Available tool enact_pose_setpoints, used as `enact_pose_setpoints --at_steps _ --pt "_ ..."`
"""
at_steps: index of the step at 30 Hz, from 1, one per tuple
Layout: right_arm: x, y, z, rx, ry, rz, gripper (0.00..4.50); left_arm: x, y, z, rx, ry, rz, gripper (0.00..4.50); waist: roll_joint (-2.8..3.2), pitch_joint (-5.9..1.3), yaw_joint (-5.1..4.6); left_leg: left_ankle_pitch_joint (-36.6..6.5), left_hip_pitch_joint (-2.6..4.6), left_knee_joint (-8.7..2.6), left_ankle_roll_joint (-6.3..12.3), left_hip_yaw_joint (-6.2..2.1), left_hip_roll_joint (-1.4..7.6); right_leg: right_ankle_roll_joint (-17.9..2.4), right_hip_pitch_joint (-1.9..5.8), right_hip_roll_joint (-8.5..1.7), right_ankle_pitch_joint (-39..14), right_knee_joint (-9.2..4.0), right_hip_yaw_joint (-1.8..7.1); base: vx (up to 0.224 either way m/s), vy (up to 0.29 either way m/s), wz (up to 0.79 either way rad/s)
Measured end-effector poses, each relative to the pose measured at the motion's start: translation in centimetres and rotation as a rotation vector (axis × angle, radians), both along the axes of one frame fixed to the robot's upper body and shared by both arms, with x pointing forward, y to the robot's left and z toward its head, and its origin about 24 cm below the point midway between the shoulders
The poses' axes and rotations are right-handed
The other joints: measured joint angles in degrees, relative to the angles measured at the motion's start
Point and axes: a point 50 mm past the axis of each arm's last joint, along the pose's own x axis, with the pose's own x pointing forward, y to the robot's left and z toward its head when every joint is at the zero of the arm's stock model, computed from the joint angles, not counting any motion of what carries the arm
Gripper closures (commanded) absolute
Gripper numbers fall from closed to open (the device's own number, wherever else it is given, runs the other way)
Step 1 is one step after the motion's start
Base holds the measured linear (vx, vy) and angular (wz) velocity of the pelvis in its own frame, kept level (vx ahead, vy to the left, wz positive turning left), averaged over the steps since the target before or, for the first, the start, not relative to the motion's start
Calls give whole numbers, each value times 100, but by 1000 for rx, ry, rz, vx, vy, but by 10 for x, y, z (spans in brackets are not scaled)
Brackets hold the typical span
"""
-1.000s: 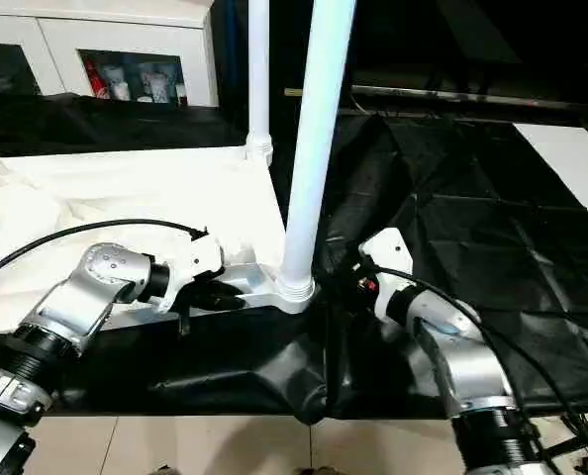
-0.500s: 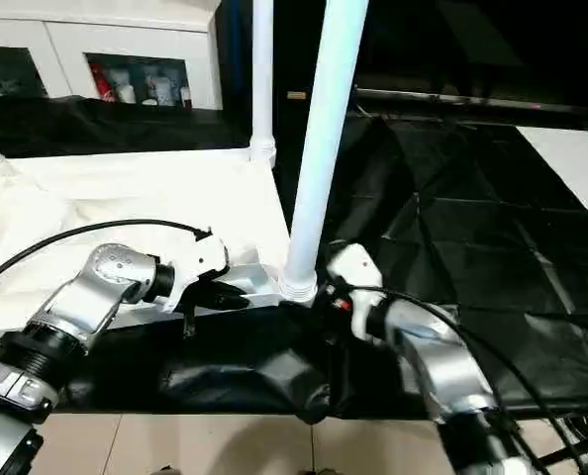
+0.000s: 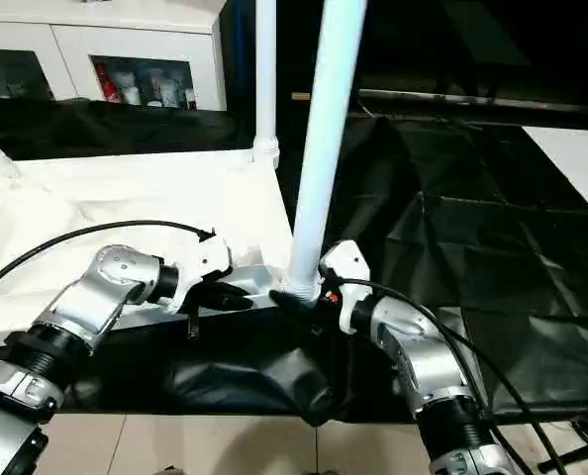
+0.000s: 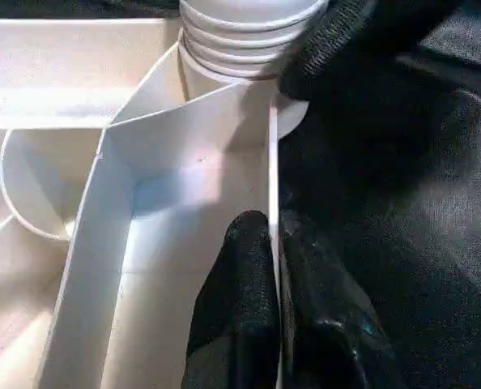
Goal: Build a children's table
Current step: Rotate leg to tighten
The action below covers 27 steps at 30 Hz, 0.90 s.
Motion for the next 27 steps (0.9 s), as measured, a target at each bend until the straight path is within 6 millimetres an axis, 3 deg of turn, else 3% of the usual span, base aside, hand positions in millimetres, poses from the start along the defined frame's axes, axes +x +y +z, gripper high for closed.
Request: enact_pose_setpoints --at_steps 11,21,27 --pt "1 -2 -3 5 -2 -6 162 0 0 0 1 -4 0 450 6 1 0 0 0 0 0 0 0 1 1 -1 0 0 -1 0 0 0" --pt "3 0 -4 11 -7 -20 173 1 0 -1 -6 -2 13 450 5 0 -3 0 3 0 0 0 0 1 2 -1 0 1 -1 0 0 0" --pt "31 13 -7 13 1 -414 174 21 -31 -5 -30 -20 228 450 22 -6 -49 0 4 3 0 2 -13 1 6 -13 0 -12 -1 0 0 0"
